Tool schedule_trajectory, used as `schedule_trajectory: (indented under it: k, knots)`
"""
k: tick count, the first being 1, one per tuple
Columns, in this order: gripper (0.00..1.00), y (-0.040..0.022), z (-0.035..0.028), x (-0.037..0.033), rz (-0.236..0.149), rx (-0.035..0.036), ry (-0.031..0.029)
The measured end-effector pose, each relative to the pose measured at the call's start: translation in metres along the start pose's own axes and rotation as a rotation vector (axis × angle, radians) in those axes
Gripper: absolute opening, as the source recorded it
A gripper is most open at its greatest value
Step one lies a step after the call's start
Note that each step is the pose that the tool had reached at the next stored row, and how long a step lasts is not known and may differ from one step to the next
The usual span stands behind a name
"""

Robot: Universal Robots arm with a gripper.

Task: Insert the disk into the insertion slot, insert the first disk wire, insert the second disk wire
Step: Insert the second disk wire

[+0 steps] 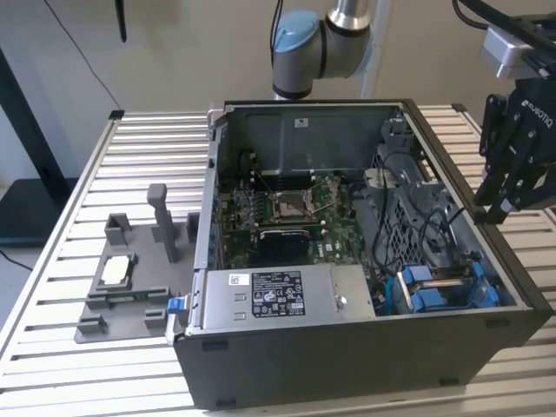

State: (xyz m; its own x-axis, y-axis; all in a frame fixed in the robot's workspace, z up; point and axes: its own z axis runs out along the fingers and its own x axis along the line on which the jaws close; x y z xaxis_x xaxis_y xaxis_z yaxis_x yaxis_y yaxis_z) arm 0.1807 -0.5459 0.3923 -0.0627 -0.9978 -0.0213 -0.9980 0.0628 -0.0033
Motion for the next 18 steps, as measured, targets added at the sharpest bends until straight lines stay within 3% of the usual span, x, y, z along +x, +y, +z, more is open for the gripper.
schedule_trajectory:
  k: [3, 5, 6, 18]
  knots:
    - [0.34, -0.0007, 0.0026, -0.0025, 0.009, -0.0067, 0.0004]
    - [0.34, -0.0011, 0.0034, -0.0026, 0.013, -0.0177, 0.0030]
    - [0.34, -0.0012, 0.0040, -0.0027, 0.013, -0.0192, 0.0042]
    - [0.34, -0.0022, 0.0059, -0.0026, 0.013, -0.0197, 0.0048]
